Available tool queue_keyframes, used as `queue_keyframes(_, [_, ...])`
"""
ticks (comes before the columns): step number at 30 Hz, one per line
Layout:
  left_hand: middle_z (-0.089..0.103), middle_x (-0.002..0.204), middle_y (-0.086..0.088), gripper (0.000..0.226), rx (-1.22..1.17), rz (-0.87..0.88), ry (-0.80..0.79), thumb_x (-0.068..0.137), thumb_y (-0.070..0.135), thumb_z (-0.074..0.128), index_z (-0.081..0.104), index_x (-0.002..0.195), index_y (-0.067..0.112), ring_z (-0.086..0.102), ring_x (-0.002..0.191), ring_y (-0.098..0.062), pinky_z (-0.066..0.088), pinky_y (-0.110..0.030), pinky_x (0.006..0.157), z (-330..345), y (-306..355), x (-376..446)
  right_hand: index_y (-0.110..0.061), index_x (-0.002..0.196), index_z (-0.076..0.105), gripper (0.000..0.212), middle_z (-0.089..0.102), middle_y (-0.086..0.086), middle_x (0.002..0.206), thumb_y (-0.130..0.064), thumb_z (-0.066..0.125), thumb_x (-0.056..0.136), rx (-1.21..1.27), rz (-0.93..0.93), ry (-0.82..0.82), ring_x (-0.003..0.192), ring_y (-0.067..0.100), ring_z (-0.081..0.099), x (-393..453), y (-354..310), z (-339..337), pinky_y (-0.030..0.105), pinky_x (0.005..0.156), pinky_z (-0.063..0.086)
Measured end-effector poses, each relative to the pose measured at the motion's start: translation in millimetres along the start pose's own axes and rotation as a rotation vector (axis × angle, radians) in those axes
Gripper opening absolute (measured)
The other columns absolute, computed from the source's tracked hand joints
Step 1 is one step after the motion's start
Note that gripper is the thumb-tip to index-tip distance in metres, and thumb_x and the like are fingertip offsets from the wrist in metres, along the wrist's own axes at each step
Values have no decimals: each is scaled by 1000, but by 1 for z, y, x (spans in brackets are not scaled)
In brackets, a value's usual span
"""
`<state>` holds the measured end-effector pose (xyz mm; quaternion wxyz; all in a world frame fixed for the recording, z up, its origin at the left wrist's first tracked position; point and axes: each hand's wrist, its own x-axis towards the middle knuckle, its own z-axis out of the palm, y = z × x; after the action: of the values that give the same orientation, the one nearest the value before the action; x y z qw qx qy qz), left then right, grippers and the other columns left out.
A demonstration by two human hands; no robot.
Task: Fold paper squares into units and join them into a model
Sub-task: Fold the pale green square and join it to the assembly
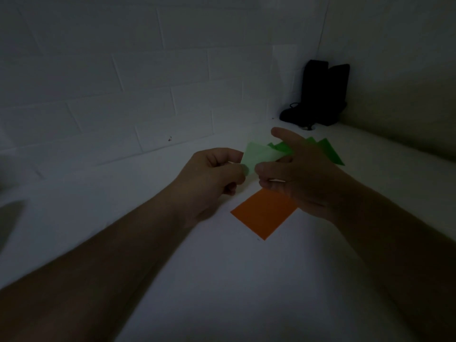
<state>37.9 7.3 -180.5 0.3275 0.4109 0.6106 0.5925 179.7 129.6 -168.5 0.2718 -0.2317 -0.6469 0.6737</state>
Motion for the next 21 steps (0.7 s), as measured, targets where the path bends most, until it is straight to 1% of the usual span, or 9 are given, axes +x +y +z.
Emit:
queue_keyframes(2, [65, 74, -4, 26, 5, -12, 6, 86, -5, 59, 77, 100, 7, 54, 63, -12, 46, -30, 63, 0, 0, 0, -24, 155, 34, 92, 59, 10, 103, 9, 75, 80, -9, 3, -12, 95, 30, 68, -1, -1, 1, 34, 75, 62])
queue_keyframes(5, [66, 77, -6, 23, -13, -2, -6, 79, 7, 63, 77, 96, 9, 56, 66, -13, 49, -28, 64, -1, 0, 0, -23, 155, 34, 93, 57, 6, 104, 9, 76, 78, -14, 11, -23, 96, 31, 66, -2, -2, 2, 34, 73, 63])
queue_keyframes(7, [65, 79, -10, 14, -17, 25, -13, 88, 2, 66, 76, 96, 8, 57, 69, -16, 50, -29, 67, 1, 0, 0, -24, 156, 33, 94, 58, 6, 105, 8, 76, 78, -20, 9, -16, 97, 30, 67, -1, -2, 1, 34, 73, 62])
queue_keyframes(9, [66, 83, -13, 15, -5, 39, 0, 93, -2, 65, 75, 100, 6, 59, 73, -18, 53, -30, 71, 2, 0, 0, -24, 156, 32, 93, 59, 7, 104, 7, 75, 80, -19, 12, -4, 95, 27, 67, 0, -2, 1, 30, 69, 61])
queue_keyframes(12, [67, 79, -10, 15, 0, 30, 25, 92, -2, 66, 75, 101, 5, 60, 69, -15, 54, -29, 70, 2, 0, 0, -27, 156, 33, 90, 63, 14, 108, 5, 75, 83, -3, 15, 6, 98, 27, 68, 1, -1, 0, 29, 69, 60])
queue_keyframes(14, [68, 79, -9, 15, -8, 18, 26, 92, -2, 67, 76, 102, 5, 59, 67, -14, 53, -30, 69, 1, 1, 0, -26, 154, 37, 87, 63, 15, 109, 5, 75, 82, -15, 5, 22, 96, 26, 68, 1, -1, 0, 31, 72, 61])
queue_keyframes(17, [70, 74, -2, 15, -19, 10, 18, 92, -1, 66, 76, 101, 7, 60, 66, -12, 53, -28, 68, 1, 2, 0, -27, 153, 39, 88, 65, 20, 109, 7, 75, 80, 0, -3, 19, 91, 28, 68, 0, -1, -1, 36, 78, 62])
queue_keyframes(19, [70, 74, -1, 15, -17, 10, 21, 93, 0, 65, 76, 100, 8, 60, 65, -11, 54, -27, 67, 1, 2, 0, -30, 153, 37, 88, 68, 18, 105, 5, 75, 82, 2, -8, 16, 93, 27, 70, 0, -1, -2, 35, 77, 62])
queue_keyframes(21, [70, 76, -3, 15, -25, 7, 27, 93, -1, 65, 76, 99, 7, 59, 65, -11, 53, -26, 67, 1, 2, 0, -31, 153, 38, 86, 69, 16, 105, 5, 74, 83, 2, -11, 18, 94, 26, 71, 0, -1, -3, 33, 75, 60])
